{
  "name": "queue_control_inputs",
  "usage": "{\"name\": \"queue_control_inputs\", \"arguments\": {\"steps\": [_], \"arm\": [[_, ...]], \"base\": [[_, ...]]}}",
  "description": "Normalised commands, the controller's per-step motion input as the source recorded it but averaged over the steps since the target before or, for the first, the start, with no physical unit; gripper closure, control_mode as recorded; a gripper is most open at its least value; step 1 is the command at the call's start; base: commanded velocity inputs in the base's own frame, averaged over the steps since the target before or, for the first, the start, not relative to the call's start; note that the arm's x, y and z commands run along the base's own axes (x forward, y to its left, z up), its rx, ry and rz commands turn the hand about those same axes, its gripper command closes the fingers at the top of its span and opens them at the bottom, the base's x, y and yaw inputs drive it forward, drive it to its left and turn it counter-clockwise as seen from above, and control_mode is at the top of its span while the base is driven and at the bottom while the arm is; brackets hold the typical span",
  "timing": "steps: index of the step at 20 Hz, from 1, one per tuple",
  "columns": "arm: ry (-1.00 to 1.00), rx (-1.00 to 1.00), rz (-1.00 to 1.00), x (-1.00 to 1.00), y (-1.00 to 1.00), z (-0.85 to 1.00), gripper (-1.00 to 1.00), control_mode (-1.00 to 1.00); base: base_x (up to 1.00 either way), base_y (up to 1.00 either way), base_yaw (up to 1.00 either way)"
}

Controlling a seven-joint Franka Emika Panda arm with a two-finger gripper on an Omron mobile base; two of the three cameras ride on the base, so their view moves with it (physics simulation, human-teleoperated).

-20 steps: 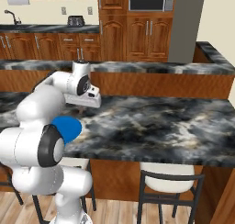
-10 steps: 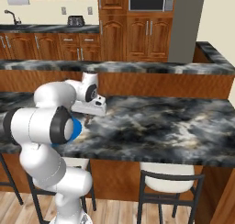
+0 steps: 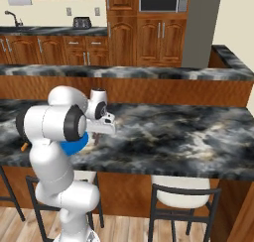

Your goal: Take the fork and place it on the left side of the plate. Then take the spoon and place it on the right side of the plate. Make sure they're directly next to the plate.

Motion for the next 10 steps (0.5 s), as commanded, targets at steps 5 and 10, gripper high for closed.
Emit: {"name": "queue_control_inputs", "arguments": {"steps": [5,10], "arm": [[0.0,0.0,0.02,0.06,0.0,-0.38,1.0,-1.0],[-0.01,0.0,0.03,0.0,0.0,-0.3,1.0,-1.0]], "base": [[0.0,0.0,0.0],[0.0,0.0,0.0]]}}
